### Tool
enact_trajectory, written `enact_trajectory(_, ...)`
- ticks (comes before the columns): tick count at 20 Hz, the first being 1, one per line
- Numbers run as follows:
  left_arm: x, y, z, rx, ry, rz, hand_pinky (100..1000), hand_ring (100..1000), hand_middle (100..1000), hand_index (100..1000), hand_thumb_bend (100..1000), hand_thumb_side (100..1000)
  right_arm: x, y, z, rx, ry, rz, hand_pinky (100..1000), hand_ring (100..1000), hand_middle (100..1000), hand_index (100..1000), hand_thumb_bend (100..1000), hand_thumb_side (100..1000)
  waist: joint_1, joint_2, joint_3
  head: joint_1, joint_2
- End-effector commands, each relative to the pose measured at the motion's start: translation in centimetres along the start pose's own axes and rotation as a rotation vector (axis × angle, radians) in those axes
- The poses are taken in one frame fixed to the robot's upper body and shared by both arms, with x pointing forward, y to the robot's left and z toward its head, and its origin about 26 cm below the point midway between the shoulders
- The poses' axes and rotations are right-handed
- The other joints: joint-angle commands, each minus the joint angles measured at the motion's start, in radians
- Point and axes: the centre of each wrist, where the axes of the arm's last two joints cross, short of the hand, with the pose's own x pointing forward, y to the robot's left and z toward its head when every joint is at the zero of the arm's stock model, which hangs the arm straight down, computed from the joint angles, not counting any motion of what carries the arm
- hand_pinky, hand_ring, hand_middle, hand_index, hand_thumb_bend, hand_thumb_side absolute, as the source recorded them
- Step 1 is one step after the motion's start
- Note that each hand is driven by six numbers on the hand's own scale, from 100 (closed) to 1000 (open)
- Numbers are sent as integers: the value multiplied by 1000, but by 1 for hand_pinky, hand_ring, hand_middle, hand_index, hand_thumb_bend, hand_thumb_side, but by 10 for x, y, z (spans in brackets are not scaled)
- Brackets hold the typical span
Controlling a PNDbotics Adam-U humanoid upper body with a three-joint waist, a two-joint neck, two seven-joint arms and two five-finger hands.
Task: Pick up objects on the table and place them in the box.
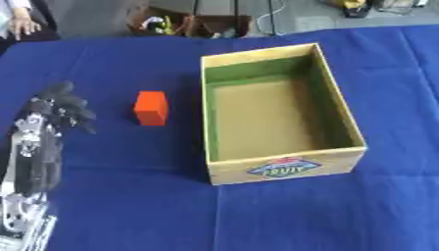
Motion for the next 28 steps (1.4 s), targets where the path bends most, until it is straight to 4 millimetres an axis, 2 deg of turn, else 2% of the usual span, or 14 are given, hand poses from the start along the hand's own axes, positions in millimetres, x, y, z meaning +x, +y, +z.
enact_trajectory(1,13,22,-23,-98,-69,-207,429,571,625,884,100,683,4,-2,-2,5,-20,8,811,959,700,948,100,995,0,-23,2,-3,6)
enact_trajectory(2,18,26,-30,-132,-80,-270,429,571,625,884,100,683,4,-2,-2,5,-18,7,811,959,700,948,100,995,0,-24,2,-2,7)
enact_trajectory(4,27,32,-45,-197,-109,-390,457,607,672,913,100,593,3,-2,-1,6,-15,7,812,959,700,948,100,994,0,-27,0,-1,9)
enact_trajectory(9,48,38,-85,-330,-154,-635,514,677,751,973,100,546,2,-3,2,13,-9,9,811,957,698,946,100,993,-4,-37,3,-3,16)
enact_trajectory(14,42,41,-123,-560,-133,-801,609,763,829,1000,100,553,2,-2,4,25,-3,9,811,957,698,946,100,993,-2,-43,7,-6,17)
enact_trajectory(18,37,52,-149,-643,-132,-889,610,763,812,994,100,488,1,-3,5,30,-3,16,812,957,698,945,100,991,-2,-43,5,-15,16)
enact_trajectory(21,31,57,-164,-709,-131,-944,631,784,832,999,100,542,1,-2,6,37,-4,18,812,957,698,945,100,991,0,-43,3,-19,16)
enact_trajectory(23,26,59,-173,-793,-117,-986,678,836,885,1000,100,734,1,-2,7,41,-4,21,812,957,698,945,100,990,2,-42,0,-21,18)
enact_trajectory(24,23,61,-177,-844,-103,-1012,690,849,898,1000,100,781,1,-3,7,43,-4,23,812,957,698,945,100,990,3,-42,-2,-21,19)
enact_trajectory(26,20,65,-187,-950,-66,-1066,713,873,923,1000,202,863,1,-3,9,47,-3,29,812,958,698,946,100,990,6,-40,-4,-23,18)
enact_trajectory(28,18,68,-195,-1042,-33,-1107,727,889,938,1000,283,900,0,-3,9,50,-2,34,813,958,698,948,100,989,8,-39,-5,-25,16)
